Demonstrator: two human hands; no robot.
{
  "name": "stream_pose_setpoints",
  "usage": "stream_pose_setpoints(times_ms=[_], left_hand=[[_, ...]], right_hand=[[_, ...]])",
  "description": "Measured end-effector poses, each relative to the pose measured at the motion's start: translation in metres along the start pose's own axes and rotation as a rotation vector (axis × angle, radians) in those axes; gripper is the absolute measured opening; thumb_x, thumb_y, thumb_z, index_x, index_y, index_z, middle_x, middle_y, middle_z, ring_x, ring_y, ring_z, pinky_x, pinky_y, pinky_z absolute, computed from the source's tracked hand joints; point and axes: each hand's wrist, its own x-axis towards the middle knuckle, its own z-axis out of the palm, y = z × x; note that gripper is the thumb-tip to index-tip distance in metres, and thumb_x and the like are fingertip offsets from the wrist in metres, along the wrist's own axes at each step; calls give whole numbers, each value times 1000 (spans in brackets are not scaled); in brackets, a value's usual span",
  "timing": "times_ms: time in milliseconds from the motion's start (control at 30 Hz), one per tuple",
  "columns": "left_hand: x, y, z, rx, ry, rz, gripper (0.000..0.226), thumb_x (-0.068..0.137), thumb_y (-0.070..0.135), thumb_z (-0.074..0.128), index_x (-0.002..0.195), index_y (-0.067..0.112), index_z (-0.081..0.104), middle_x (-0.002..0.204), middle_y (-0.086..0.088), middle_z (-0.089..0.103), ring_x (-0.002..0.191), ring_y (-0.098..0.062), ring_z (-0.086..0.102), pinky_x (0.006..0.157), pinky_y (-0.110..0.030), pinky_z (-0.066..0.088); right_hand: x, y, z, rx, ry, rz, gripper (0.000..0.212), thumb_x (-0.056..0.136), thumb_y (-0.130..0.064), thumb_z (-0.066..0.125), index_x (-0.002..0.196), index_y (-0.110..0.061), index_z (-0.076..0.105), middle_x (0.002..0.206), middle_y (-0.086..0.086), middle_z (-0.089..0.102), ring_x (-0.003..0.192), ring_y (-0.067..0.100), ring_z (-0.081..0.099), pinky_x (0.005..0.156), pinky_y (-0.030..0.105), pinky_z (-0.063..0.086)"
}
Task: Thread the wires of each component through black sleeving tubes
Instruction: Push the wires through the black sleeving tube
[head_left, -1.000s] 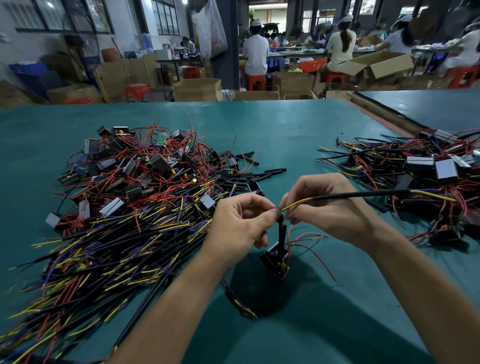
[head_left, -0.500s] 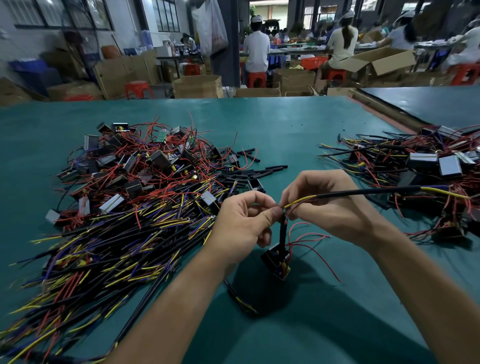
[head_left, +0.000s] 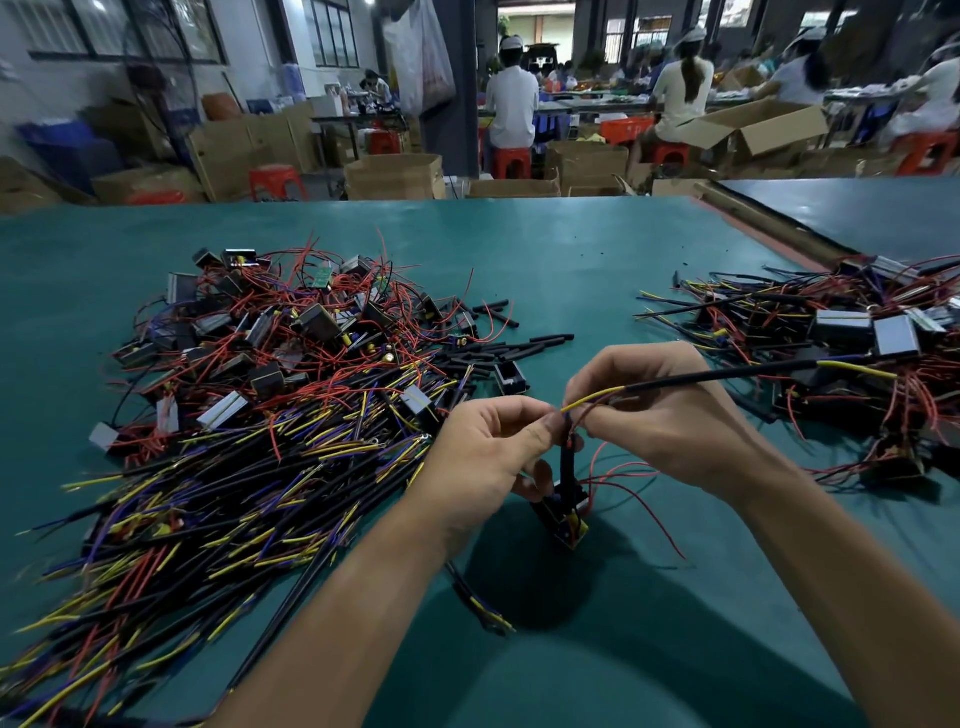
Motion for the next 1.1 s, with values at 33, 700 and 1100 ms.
stream_pose_setpoints(times_ms=[33, 700, 1100], left_hand=[[0, 0, 0, -7, -9, -11, 13, 93, 14, 59, 88, 7, 69, 79, 0, 72, 45, -9, 50, 45, -19, 46], [-1, 4, -7, -253, -94, -257, 8, 82, 17, 67, 77, 18, 72, 72, 0, 59, 42, -2, 48, 42, -12, 39], [-3, 7, -6, -131, 29, -198, 22, 89, 10, 64, 71, 17, 74, 63, -4, 52, 40, -6, 46, 40, -15, 37]], right_hand=[[0, 0, 0, -6, 8, -3, 14, 75, 10, 68, 74, -4, 70, 67, 10, 71, 59, 14, 66, 60, 21, 51], [-1, -4, -3, 110, -21, 98, 12, 71, -4, 67, 76, -14, 74, 74, 12, 72, 62, 10, 63, 59, 23, 53], [-2, -6, -3, -34, -132, 89, 18, 78, -7, 58, 77, -15, 74, 69, -1, 72, 64, 11, 61, 60, 29, 53]])
